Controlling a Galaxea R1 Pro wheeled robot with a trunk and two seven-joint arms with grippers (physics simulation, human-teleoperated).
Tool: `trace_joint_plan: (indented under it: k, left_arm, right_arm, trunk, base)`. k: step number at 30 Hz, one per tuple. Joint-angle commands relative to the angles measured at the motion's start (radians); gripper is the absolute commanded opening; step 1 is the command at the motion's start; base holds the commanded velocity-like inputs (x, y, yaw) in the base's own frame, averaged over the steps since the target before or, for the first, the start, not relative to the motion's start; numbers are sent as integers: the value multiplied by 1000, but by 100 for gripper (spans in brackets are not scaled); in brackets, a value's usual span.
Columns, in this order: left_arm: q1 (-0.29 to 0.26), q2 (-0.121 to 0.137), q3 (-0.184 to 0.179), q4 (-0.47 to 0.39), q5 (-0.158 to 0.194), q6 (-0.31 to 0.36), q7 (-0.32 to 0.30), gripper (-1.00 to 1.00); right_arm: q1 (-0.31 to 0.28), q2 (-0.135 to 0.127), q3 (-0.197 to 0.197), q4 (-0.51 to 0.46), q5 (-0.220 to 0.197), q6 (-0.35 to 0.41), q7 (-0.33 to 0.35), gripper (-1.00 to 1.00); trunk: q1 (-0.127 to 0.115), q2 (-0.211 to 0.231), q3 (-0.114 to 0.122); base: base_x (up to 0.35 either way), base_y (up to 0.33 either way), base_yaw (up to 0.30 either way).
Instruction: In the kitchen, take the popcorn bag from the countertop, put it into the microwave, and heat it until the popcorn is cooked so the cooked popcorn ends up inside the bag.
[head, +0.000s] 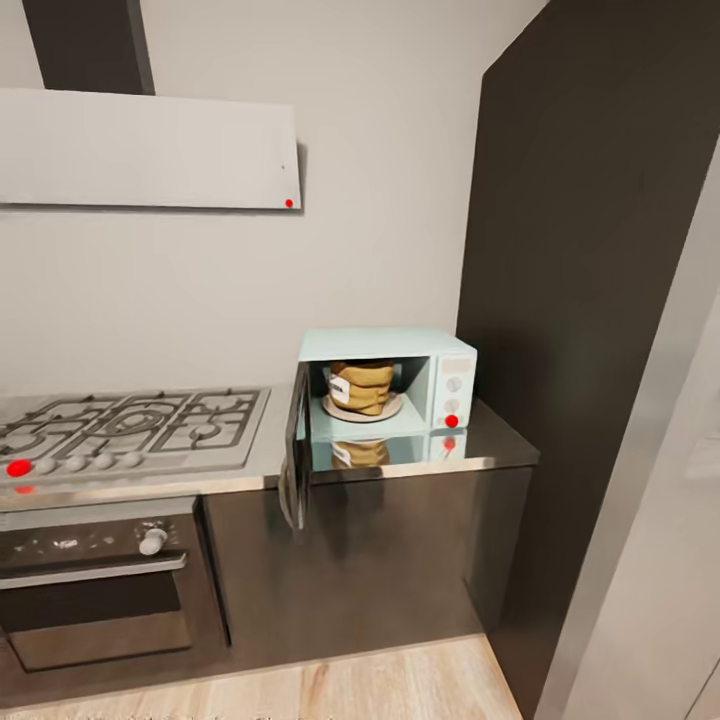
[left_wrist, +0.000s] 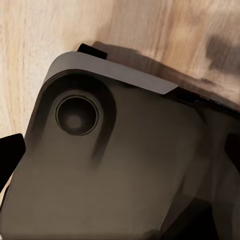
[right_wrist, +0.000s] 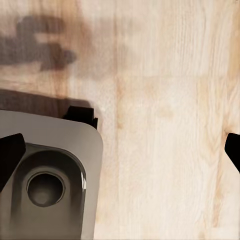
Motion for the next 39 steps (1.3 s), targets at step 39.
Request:
trace_joint_plan:
  k: [39]
  left_arm:
    - [-84,87,14,-1206,0,658,2,100]
  right_arm:
    - [-1,3,2,4,7,-6,-1,100]
  trunk:
    - [0,-1,-11]
  base:
    - [0,0,59]
